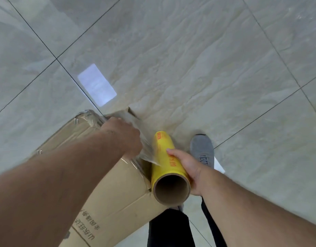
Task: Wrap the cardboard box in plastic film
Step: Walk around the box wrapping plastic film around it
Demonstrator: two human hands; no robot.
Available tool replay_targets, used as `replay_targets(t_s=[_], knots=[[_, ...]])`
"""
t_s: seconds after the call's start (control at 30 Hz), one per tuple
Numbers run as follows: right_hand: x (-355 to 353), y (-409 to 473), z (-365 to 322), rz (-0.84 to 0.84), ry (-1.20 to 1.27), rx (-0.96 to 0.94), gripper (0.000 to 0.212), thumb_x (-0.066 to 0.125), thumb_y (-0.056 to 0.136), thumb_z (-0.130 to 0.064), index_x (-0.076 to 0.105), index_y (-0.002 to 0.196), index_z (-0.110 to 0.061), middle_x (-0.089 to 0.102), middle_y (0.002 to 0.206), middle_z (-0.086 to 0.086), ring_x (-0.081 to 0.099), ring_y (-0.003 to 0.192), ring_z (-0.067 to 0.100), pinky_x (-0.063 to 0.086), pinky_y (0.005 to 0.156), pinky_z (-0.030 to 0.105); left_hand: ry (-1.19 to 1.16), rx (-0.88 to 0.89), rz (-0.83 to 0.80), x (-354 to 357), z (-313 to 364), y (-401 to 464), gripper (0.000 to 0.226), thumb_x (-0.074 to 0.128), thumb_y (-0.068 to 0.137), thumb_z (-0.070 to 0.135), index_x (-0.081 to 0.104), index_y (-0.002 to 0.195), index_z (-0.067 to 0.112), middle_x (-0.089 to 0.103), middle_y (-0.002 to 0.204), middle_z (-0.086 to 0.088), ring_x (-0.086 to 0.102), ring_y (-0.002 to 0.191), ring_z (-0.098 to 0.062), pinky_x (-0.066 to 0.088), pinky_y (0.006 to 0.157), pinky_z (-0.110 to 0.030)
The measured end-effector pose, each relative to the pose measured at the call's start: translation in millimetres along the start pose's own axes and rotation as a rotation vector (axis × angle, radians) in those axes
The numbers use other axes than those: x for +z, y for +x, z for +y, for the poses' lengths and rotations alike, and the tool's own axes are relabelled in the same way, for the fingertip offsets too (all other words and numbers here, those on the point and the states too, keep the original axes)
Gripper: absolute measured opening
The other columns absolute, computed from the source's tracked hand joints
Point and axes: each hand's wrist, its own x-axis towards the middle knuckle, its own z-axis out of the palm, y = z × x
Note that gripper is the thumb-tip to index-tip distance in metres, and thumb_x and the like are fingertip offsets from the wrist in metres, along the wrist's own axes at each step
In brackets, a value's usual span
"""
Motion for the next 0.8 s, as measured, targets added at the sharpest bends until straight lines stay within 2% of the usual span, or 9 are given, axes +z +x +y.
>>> replay_targets(t_s=[0.1, 0.2, 0.23, 0.33, 0.43, 0.57, 0.7, 0.8], knots=[[1, 0, -11, 0.027, -0.07, -0.002, 0.054, 0.078, 0.095, -0.055, 0.069, 0.119, -0.007, 0.081, 0.093, 0.021, 0.077, 0.08, 0.033, 0.064, 0.083, 0.043, -0.052, 0.04, -0.04, 3, 7, 6, 0.057, 0.033, 0.101, 0.043, 0.045, 0.153, 0.023, 0.031, 0.166, -0.009, 0.032, 0.152, -0.029, 0.033, 0.12, -0.049], [-2, -1, -18, 0.058, -0.15, 0.001, 0.063, 0.078, 0.091, -0.061, 0.067, 0.126, -0.01, 0.08, 0.118, 0.024, 0.077, 0.097, 0.035, 0.061, 0.107, 0.052, -0.1, 0.065, -0.119, -1, 17, 4, 0.053, 0.034, 0.102, 0.046, 0.05, 0.148, 0.024, 0.046, 0.157, -0.007, 0.043, 0.144, -0.033, 0.039, 0.115, -0.05], [-5, -1, -17, 0.063, -0.165, 0.001, 0.066, 0.078, 0.09, -0.062, 0.066, 0.129, -0.011, 0.079, 0.121, 0.024, 0.078, 0.102, 0.036, 0.059, 0.11, 0.054, -0.111, 0.062, -0.121, -2, 21, 2, 0.052, 0.034, 0.102, 0.047, 0.051, 0.146, 0.025, 0.049, 0.155, -0.006, 0.046, 0.142, -0.033, 0.04, 0.113, -0.049], [-11, -4, -9, 0.101, -0.236, -0.009, 0.067, 0.078, 0.088, -0.065, 0.065, 0.132, -0.016, 0.079, 0.12, 0.019, 0.078, 0.111, 0.037, 0.059, 0.11, 0.055, -0.115, 0.055, -0.104, 0, 29, -1, 0.051, 0.032, 0.101, 0.047, 0.051, 0.145, 0.027, 0.05, 0.155, -0.004, 0.047, 0.141, -0.031, 0.039, 0.113, -0.05], [-3, -6, -4, 0.13, -0.261, -0.054, 0.069, 0.074, 0.088, -0.068, 0.063, 0.137, -0.019, 0.077, 0.121, 0.014, 0.077, 0.107, 0.034, 0.061, 0.104, 0.051, -0.136, 0.039, -0.107, -1, 30, -1, 0.05, 0.035, 0.1, 0.046, 0.052, 0.143, 0.029, 0.051, 0.154, -0.004, 0.048, 0.14, -0.03, 0.04, 0.112, -0.049], [7, 3, -10, 0.168, -0.261, -0.066, 0.089, 0.076, 0.07, -0.072, 0.06, 0.141, -0.021, 0.077, 0.119, 0.014, 0.079, 0.101, 0.034, 0.063, 0.101, 0.054, -0.086, 0.026, -0.129, 4, 28, 0, 0.056, 0.037, 0.095, 0.057, 0.053, 0.142, 0.031, 0.053, 0.152, -0.004, 0.049, 0.138, -0.031, 0.041, 0.111, -0.051], [8, 6, -10, 0.118, -0.232, -0.022, 0.071, 0.08, 0.083, -0.064, 0.067, 0.132, -0.015, 0.079, 0.12, 0.02, 0.081, 0.109, 0.037, 0.062, 0.107, 0.057, -0.084, 0.011, -0.14, 6, 28, 3, 0.051, 0.04, 0.096, 0.052, 0.055, 0.14, 0.032, 0.055, 0.149, -0.005, 0.05, 0.136, -0.032, 0.041, 0.109, -0.051], [6, 8, -7, 0.072, -0.195, -0.004, 0.086, 0.092, 0.062, -0.063, 0.07, 0.129, -0.014, 0.082, 0.114, 0.02, 0.083, 0.102, 0.036, 0.065, 0.102, 0.058, -0.115, -0.018, -0.13, 6, 29, 4, 0.046, 0.042, 0.095, 0.045, 0.059, 0.136, 0.031, 0.058, 0.145, -0.004, 0.053, 0.132, -0.031, 0.043, 0.106, -0.048]])
